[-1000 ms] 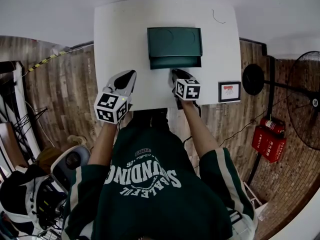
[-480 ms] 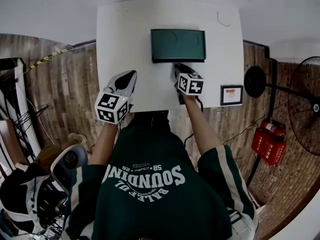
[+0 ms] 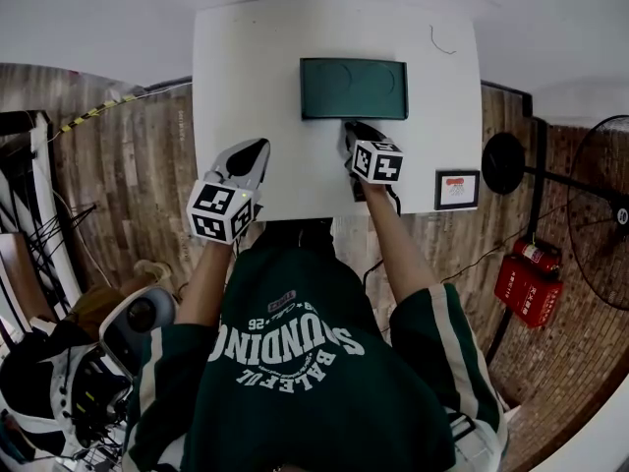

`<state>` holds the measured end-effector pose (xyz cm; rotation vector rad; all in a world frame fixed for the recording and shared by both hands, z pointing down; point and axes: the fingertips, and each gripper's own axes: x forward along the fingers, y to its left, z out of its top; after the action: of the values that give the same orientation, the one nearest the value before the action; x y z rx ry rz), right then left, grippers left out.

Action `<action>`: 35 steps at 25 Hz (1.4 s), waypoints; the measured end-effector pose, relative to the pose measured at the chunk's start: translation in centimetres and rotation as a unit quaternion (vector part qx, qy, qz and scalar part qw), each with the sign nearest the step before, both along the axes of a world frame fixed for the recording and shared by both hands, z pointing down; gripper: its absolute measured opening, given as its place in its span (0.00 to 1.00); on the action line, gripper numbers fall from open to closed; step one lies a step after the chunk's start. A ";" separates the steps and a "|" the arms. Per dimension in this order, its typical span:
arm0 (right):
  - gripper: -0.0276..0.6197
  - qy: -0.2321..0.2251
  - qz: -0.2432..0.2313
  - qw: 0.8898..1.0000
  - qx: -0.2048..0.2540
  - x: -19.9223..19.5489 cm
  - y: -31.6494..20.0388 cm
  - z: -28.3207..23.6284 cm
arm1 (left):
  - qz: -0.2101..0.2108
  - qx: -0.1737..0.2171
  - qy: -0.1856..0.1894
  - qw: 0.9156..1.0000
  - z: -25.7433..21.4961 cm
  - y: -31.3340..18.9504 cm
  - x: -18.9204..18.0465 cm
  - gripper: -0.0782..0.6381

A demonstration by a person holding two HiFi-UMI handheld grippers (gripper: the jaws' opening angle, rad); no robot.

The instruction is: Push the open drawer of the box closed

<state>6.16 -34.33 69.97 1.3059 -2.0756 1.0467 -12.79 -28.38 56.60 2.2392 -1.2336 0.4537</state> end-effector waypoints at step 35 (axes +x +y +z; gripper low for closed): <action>0.05 -0.020 -0.043 0.953 0.300 4.0 8.9 -24.2 | -0.002 0.160 -0.015 0.987 -12.2 5.3 5.7 0.18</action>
<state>10.20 -25.45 45.80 1.4456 -2.5700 0.4057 -7.12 -23.05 44.37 2.5032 -1.4090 0.3042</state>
